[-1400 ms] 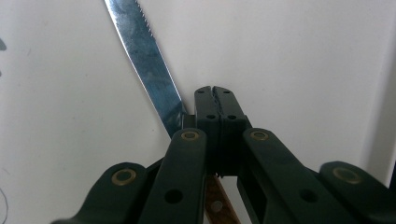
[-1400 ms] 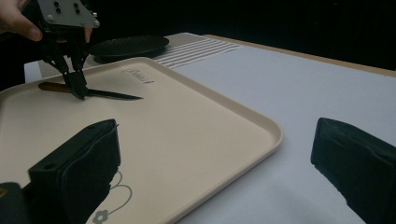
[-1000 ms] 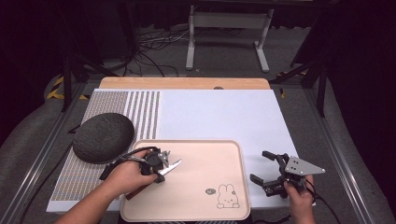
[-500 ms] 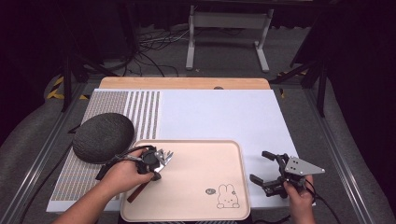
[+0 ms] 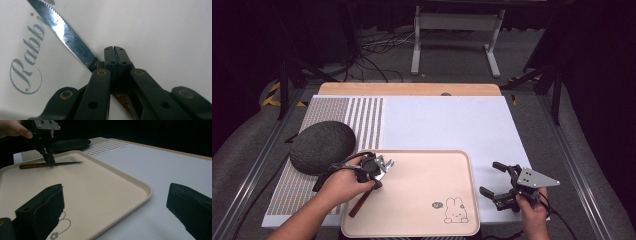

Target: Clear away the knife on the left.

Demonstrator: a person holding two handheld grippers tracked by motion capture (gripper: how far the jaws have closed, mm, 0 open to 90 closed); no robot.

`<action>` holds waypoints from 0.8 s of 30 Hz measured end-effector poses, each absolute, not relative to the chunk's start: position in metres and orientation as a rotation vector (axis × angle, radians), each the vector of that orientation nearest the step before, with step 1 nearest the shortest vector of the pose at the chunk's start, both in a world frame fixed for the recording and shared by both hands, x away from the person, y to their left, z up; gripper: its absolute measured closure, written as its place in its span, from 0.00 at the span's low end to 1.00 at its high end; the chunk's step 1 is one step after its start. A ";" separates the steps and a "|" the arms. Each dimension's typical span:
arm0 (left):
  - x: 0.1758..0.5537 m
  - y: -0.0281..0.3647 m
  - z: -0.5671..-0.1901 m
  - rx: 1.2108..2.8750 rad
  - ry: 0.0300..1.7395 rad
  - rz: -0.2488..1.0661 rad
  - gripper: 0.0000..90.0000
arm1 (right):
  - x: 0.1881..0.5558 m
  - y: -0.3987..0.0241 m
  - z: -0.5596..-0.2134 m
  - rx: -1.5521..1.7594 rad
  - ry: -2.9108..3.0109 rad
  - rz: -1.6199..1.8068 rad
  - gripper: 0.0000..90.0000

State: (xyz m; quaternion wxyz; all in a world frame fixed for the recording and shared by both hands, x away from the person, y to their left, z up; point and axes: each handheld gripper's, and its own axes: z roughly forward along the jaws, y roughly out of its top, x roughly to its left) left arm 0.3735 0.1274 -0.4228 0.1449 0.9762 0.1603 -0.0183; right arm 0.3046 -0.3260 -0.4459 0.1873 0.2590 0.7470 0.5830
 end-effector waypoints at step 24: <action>0.368 0.144 -0.425 2.828 0.511 -0.066 1.00 | 0.305 -0.325 -0.446 0.729 2.107 1.639 0.02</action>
